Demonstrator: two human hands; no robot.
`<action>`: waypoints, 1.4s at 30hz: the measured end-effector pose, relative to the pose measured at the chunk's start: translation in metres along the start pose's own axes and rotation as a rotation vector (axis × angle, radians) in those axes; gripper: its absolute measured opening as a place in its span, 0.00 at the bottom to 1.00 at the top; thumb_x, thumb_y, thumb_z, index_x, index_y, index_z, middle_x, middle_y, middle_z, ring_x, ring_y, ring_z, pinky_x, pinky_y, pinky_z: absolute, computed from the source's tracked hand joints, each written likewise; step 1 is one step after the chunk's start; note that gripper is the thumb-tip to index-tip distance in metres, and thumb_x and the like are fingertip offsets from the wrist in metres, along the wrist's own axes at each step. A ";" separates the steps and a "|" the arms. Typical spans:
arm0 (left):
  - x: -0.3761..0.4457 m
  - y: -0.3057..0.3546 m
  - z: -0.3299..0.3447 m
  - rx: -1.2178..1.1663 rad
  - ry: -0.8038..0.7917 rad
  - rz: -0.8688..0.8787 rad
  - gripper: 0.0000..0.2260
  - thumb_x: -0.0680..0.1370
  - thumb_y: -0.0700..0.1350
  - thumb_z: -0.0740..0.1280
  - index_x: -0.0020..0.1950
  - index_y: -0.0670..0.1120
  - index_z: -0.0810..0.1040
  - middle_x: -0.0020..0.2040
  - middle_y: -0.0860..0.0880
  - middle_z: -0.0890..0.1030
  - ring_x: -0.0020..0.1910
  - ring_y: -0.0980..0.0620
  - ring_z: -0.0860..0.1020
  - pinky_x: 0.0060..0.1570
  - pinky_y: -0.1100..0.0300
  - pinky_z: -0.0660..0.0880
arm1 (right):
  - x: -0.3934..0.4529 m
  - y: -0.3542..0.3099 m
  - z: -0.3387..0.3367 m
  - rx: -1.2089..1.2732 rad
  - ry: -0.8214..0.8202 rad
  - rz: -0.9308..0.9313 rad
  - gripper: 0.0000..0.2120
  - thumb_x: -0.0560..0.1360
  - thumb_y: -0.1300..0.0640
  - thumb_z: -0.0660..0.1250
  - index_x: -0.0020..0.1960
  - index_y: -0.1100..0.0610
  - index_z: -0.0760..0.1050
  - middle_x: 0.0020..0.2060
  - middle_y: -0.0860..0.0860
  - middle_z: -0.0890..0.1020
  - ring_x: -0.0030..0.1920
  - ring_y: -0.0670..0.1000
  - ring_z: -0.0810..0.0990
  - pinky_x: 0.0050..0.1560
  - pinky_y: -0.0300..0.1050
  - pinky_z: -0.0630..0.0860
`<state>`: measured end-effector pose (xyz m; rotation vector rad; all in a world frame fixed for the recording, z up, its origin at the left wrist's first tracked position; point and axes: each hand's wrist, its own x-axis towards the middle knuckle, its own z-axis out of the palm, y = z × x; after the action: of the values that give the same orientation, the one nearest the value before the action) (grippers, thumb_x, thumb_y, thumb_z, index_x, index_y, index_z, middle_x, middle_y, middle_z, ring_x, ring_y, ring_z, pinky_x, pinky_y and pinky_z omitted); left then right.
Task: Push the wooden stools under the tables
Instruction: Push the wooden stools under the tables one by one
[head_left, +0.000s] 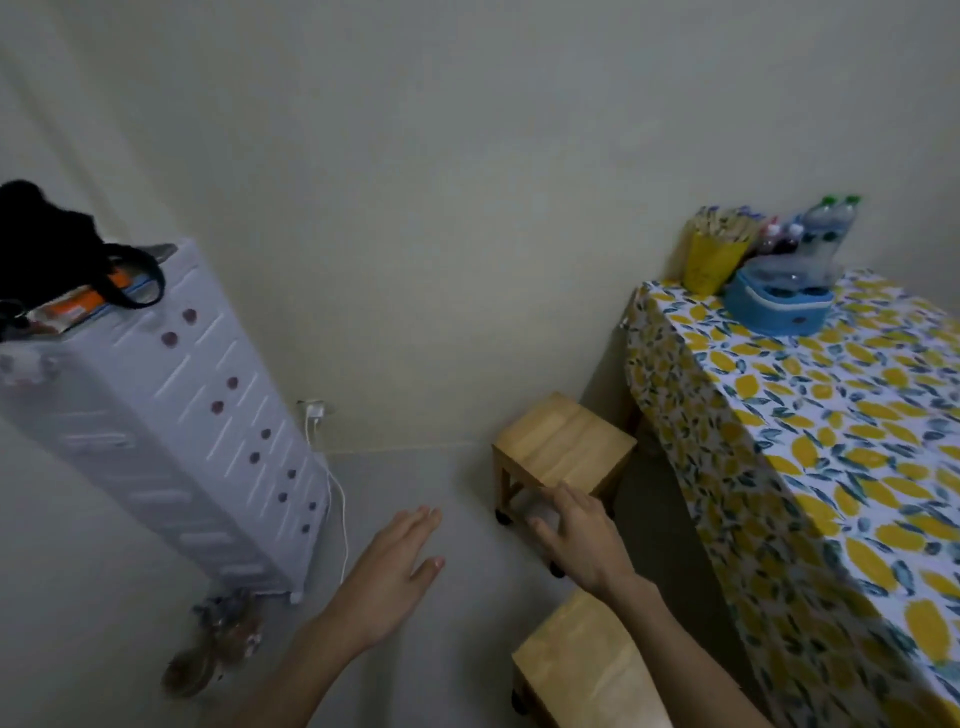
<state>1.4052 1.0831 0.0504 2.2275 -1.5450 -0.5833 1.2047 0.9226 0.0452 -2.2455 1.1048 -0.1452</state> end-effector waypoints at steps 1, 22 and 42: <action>0.018 -0.012 -0.009 0.012 -0.033 0.030 0.25 0.81 0.51 0.58 0.77 0.51 0.55 0.78 0.52 0.55 0.77 0.52 0.51 0.72 0.64 0.46 | 0.010 -0.004 0.004 0.017 0.010 0.037 0.22 0.78 0.42 0.58 0.69 0.50 0.68 0.65 0.49 0.72 0.67 0.52 0.68 0.66 0.53 0.68; 0.434 -0.126 0.074 0.111 -0.480 0.227 0.27 0.81 0.51 0.58 0.77 0.47 0.54 0.79 0.48 0.52 0.78 0.50 0.48 0.70 0.65 0.43 | 0.299 0.124 0.098 0.145 0.072 0.626 0.25 0.81 0.47 0.57 0.76 0.51 0.59 0.78 0.52 0.57 0.78 0.54 0.52 0.75 0.51 0.53; 0.664 -0.240 0.351 0.381 -0.423 0.823 0.25 0.82 0.52 0.46 0.78 0.45 0.52 0.79 0.44 0.50 0.78 0.42 0.45 0.74 0.40 0.52 | 0.478 0.275 0.325 -0.194 0.459 1.018 0.33 0.79 0.38 0.51 0.79 0.53 0.52 0.79 0.54 0.52 0.78 0.57 0.48 0.76 0.60 0.49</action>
<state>1.6187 0.5159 -0.4546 1.4830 -2.7472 -0.5361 1.4413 0.5979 -0.4532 -1.5568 2.4432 -0.1245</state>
